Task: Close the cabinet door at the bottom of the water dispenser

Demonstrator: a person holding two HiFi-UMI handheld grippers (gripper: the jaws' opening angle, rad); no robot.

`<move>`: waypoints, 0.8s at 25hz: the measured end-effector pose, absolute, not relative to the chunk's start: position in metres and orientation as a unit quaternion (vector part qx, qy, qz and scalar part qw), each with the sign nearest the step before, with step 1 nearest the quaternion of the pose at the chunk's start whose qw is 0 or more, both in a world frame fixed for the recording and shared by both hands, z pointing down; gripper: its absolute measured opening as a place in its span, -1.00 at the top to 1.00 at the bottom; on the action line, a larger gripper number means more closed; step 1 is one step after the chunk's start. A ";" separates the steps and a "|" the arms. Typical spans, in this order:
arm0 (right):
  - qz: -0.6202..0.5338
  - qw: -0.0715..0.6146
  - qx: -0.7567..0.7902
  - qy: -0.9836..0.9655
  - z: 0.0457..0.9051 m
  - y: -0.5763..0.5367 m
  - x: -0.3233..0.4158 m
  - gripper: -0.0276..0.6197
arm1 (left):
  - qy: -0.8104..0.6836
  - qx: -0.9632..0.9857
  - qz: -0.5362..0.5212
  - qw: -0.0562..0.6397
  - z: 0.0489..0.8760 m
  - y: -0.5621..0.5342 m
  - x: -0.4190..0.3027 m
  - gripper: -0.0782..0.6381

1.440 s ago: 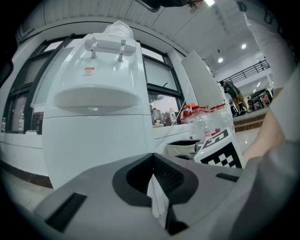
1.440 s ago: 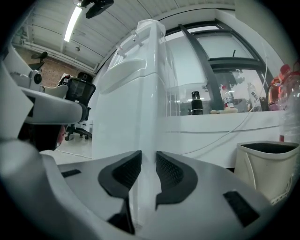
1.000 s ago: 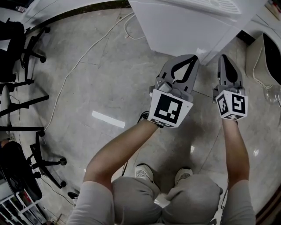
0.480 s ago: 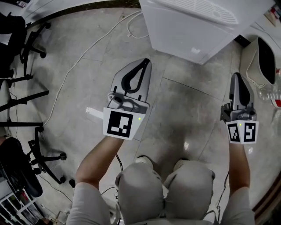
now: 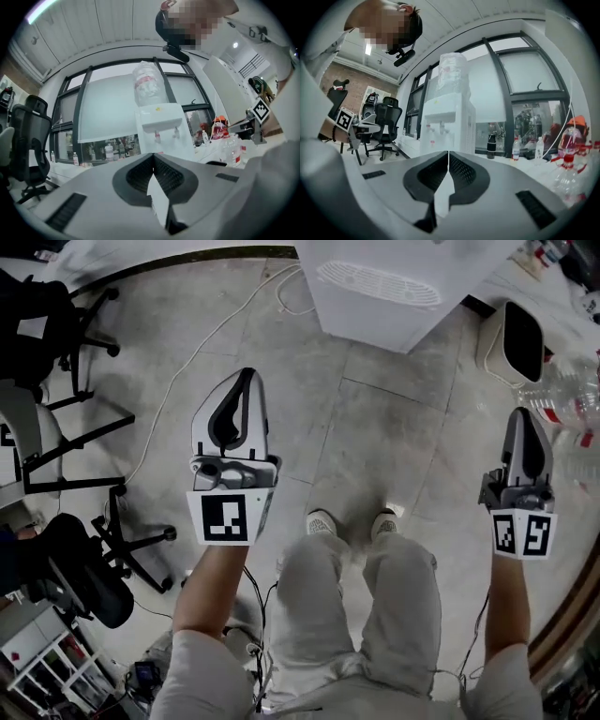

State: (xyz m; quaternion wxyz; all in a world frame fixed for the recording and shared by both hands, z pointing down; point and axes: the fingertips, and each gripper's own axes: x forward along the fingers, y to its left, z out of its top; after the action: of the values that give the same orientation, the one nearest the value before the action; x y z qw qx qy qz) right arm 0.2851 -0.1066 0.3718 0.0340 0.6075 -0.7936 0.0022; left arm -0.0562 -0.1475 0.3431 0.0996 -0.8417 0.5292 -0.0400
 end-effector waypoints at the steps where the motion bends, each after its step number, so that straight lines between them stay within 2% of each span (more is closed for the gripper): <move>1: 0.003 0.040 0.609 -0.793 0.345 -0.100 0.287 0.85 | 0.533 -0.840 -0.035 0.098 0.314 -0.141 -0.058 0.76; 8: 0.015 0.032 0.612 -0.790 0.136 -0.056 0.293 0.85 | 0.566 -0.822 -0.033 0.055 0.112 -0.089 -0.082 0.76; 13: 0.046 0.036 0.603 -0.796 0.016 -0.019 0.284 0.85 | 0.570 -0.819 -0.019 0.054 -0.032 -0.051 -0.091 0.76; 20: 0.039 0.015 0.600 -0.799 -0.086 0.038 0.295 0.85 | 0.584 -0.809 0.023 0.063 -0.136 0.008 -0.102 0.76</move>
State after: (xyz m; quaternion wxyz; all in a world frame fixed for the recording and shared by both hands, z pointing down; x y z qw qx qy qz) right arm 0.2948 0.0377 -0.0864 0.0149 0.6004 -0.7986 0.0393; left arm -0.1018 0.0077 -0.1357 0.0631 -0.8089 0.5841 0.0227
